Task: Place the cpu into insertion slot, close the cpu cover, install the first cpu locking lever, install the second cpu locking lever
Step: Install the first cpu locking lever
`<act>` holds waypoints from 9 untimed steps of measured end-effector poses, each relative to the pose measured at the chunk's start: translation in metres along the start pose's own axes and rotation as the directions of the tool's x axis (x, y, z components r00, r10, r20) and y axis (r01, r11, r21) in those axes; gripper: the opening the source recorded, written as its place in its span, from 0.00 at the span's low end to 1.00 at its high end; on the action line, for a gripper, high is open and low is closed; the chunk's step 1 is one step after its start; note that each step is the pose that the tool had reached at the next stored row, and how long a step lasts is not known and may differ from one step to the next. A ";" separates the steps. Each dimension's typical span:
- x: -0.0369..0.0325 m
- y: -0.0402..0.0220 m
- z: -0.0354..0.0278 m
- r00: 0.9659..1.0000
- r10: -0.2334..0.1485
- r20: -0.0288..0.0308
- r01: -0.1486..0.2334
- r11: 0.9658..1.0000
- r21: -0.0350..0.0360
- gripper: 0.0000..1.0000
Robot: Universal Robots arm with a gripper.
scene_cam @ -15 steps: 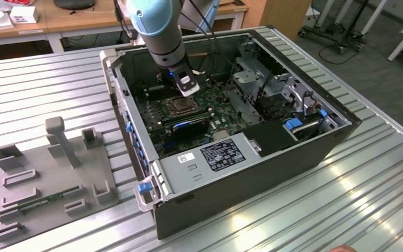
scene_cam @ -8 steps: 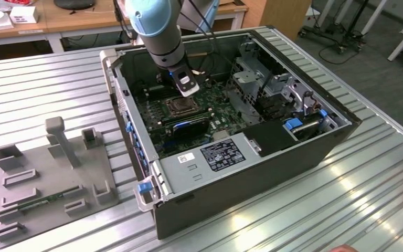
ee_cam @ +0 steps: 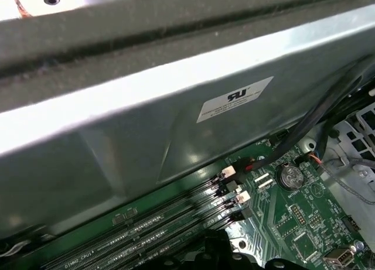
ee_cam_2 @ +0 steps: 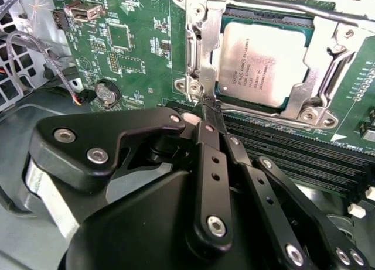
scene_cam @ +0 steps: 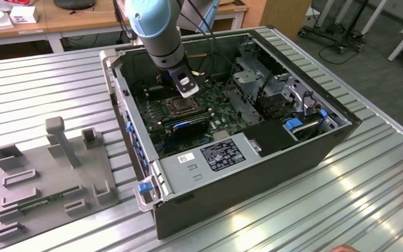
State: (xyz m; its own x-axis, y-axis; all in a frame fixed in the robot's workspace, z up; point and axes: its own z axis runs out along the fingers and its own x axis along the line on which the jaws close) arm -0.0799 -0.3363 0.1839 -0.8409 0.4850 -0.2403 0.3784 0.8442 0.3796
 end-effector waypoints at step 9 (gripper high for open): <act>0.0007 -0.0008 0.0017 1.000 0.000 0.001 0.000 1.000 -0.002 0.10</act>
State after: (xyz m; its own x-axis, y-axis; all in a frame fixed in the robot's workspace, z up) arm -0.0802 -0.3362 0.1819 -0.8404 0.4853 -0.2413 0.3778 0.8438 0.3811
